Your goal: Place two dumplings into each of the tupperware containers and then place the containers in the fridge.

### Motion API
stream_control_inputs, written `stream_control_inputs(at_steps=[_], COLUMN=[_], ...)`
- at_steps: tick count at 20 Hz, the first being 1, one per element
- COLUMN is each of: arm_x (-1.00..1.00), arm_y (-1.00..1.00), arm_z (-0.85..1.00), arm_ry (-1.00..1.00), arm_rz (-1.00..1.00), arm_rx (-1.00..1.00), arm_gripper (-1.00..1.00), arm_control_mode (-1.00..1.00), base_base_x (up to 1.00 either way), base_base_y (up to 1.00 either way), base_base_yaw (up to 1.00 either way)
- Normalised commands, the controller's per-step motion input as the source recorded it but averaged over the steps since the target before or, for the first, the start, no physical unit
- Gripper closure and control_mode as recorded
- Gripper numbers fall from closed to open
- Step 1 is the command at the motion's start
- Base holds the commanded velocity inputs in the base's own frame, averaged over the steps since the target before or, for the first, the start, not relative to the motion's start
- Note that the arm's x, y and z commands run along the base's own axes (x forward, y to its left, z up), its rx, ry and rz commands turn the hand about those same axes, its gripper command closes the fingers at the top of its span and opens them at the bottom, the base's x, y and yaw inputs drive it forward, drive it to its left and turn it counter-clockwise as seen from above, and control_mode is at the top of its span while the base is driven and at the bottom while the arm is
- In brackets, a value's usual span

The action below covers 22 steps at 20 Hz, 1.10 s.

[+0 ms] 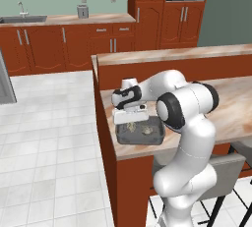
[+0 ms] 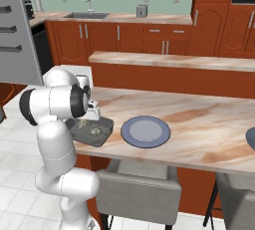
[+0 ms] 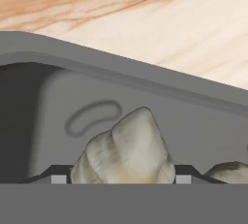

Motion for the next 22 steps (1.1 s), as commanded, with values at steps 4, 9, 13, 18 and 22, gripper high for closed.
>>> stream_control_inputs(at_steps=[4, 9, 13, 18, 22], arm_x=[0.00, 0.00, -0.05, -0.16, -0.12], arm_y=[0.00, 0.00, -0.36, -0.98, -0.97], arm_z=[0.00, 0.39, 0.45, 0.09, 0.00], arm_ry=[0.00, 0.00, 0.02, 0.04, 0.10], arm_rz=[0.00, 0.00, 0.00, -0.04, -0.11], arm_rx=[0.00, 0.00, 0.00, 0.01, 0.07], arm_gripper=[-1.00, -1.00, -1.00, -1.00, -1.00], arm_control_mode=[-1.00, -1.00, -1.00, -1.00, -1.00], base_base_x=[0.00, 0.00, 0.00, 0.00, 0.00], base_base_y=[0.00, 0.00, 0.00, 0.00, 0.00], base_base_yaw=[0.00, 0.00, 0.00, 0.00, 0.00])
